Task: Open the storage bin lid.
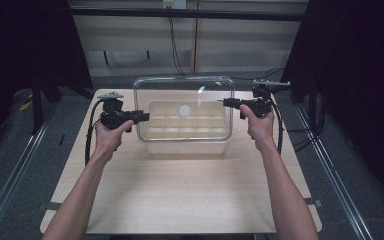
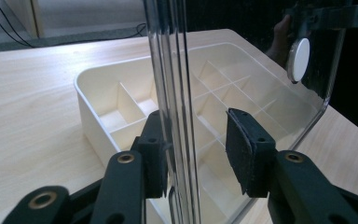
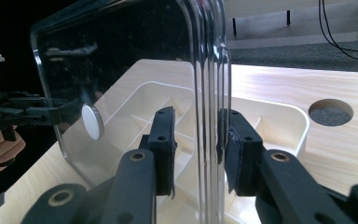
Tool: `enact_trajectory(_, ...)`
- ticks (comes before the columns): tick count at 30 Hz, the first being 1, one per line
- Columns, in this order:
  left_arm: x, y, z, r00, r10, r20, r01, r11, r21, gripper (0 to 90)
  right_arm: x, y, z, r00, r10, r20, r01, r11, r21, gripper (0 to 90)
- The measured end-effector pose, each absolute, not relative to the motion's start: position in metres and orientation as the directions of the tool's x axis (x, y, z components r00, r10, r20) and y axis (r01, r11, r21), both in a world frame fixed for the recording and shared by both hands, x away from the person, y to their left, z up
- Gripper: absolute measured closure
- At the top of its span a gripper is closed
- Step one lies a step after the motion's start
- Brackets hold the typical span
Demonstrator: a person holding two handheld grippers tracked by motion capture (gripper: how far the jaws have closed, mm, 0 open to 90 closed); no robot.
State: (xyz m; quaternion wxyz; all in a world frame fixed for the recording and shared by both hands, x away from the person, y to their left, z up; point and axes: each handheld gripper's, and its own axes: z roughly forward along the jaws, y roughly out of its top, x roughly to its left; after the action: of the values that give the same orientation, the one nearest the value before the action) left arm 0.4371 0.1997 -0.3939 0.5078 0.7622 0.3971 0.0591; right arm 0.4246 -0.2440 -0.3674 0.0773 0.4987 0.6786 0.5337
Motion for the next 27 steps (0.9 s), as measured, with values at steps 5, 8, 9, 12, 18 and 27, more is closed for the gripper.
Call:
enact_trajectory(5,0.436,0.2,-0.389,0.685,0.66,-0.309,0.538,-0.171,0.826,60.8,0.422,-0.243,-0.362,-0.497,0.761,0.417,0.582,-0.064,0.811,67.4)
enact_trajectory(8,0.434,0.201,-0.387,0.688,0.657,-0.308,0.534,-0.172,0.828,60.9,0.42,-0.243,-0.358,-0.502,0.761,0.411,0.576,-0.06,0.815,67.4)
enact_trajectory(9,0.433,0.201,-0.386,0.691,0.653,-0.31,0.532,-0.17,0.829,61.0,0.419,-0.243,-0.356,-0.504,0.76,0.411,0.576,-0.059,0.815,67.4)
enact_trajectory(12,0.429,0.201,-0.383,0.701,0.643,-0.309,0.524,-0.171,0.834,61.6,0.415,-0.245,-0.35,-0.513,0.761,0.398,0.572,-0.043,0.819,67.5)
enact_trajectory(18,0.424,0.197,-0.379,0.707,0.634,-0.312,0.521,-0.17,0.836,61.8,0.405,-0.248,-0.342,-0.514,0.765,0.388,0.561,-0.042,0.827,67.6)
enact_trajectory(27,0.413,0.195,-0.375,0.725,0.629,-0.282,0.499,-0.196,0.844,62.0,0.392,-0.251,-0.343,-0.512,0.764,0.392,0.559,-0.051,0.828,67.6)
